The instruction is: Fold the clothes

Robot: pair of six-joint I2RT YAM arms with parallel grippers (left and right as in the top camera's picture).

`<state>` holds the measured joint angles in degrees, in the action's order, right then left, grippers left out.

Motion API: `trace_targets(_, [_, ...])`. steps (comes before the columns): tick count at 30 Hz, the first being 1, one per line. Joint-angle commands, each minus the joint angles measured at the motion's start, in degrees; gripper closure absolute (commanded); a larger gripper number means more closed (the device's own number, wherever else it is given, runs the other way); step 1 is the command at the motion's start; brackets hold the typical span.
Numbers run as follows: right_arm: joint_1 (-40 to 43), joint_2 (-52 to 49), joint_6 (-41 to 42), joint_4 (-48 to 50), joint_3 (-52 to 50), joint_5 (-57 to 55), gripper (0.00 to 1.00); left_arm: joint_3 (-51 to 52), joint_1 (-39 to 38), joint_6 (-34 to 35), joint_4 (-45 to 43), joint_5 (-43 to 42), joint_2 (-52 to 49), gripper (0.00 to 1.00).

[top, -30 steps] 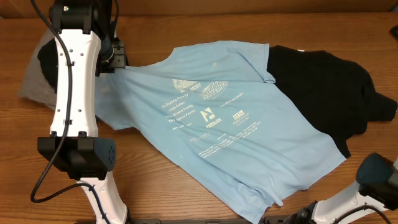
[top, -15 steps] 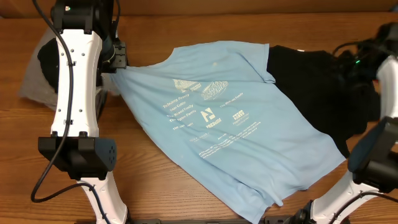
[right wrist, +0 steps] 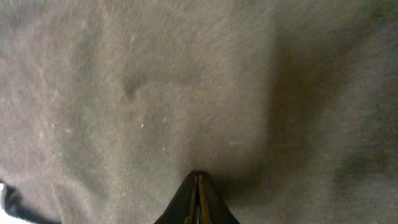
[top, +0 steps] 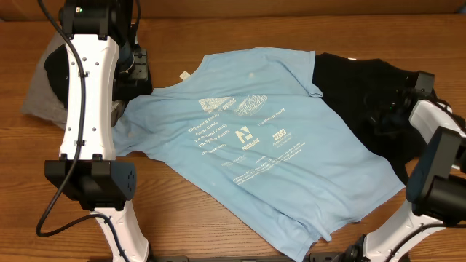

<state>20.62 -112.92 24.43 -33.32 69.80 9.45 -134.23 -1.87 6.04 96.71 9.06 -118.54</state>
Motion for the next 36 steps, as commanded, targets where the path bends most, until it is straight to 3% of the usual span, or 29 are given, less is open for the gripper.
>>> trace_targets(1, [0.57,-1.77,1.62,0.70,-1.57,-8.46,0.96,-0.87,0.00,0.15,0.11,0.52,0.92,0.90])
trace_targets(8, [9.57,-4.11,8.44,-0.66,-0.70,-21.73,0.96,-0.87,-0.02,0.17,0.04,-0.20,0.92,0.87])
trace_targets(14, [19.08,-4.11,4.39,-3.50,5.84,-15.19,0.96,-0.39,-1.27,-5.62,-3.52,-11.67,0.70,0.64])
trace_targets(17, [20.85,-4.11,2.43,-4.98,7.69,-14.73,0.96,1.42,-3.23,-6.60,-8.02,-15.43,0.66,0.56])
trace_targets(21, [21.14,-4.11,0.63,-4.94,8.00,-12.11,0.96,6.64,-7.30,-13.09,-16.92,-21.99,0.63,0.44])
trace_targets(25, [20.48,-4.11,0.66,-5.03,8.00,-12.09,0.96,14.47,-12.11,-15.06,-26.40,-21.22,-0.42,0.31])
trace_targets(29, [20.44,-4.11,0.66,-5.79,7.98,-12.09,0.96,18.82,-14.78,-13.07,-33.46,-12.87,-4.24,0.27])
trace_targets(36, [20.44,-4.11,0.68,-6.91,7.96,-11.58,0.96,19.08,-14.84,-13.11,-39.78,-8.72,-13.77,0.23])
